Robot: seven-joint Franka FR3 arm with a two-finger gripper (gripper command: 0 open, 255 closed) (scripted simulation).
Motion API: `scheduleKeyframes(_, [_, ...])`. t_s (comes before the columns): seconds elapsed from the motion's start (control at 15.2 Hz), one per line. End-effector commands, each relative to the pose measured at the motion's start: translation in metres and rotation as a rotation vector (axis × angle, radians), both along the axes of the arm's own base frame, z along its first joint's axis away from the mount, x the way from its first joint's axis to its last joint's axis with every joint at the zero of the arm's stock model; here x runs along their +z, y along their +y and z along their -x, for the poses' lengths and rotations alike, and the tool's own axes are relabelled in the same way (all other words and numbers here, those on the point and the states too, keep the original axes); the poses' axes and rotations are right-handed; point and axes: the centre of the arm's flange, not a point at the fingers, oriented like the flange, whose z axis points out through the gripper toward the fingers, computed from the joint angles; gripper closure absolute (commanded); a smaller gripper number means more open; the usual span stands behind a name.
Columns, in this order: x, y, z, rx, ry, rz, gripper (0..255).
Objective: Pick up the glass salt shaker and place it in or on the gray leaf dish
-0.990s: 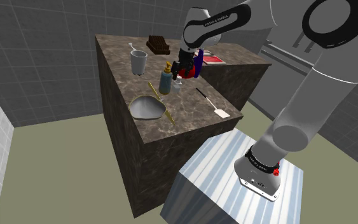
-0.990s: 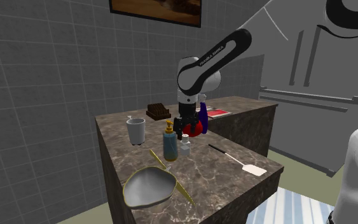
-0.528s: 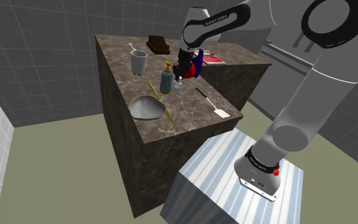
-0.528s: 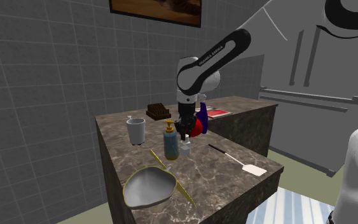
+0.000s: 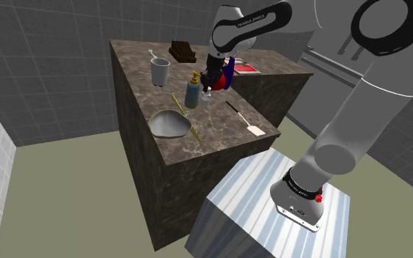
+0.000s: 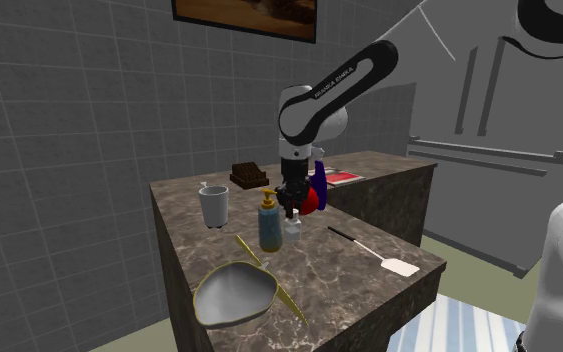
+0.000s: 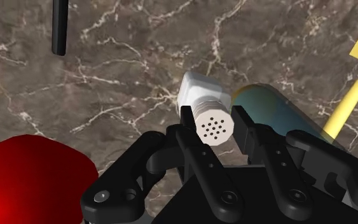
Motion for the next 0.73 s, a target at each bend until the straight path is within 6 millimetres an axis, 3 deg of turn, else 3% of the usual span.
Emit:
scheduleKeyframes(0.0, [0.010,0.001,0.000,0.000,0.002,0.000,255])
scheduleKeyframes(0.66, [0.063,0.001,0.000,0.000,0.002,0.000,255])
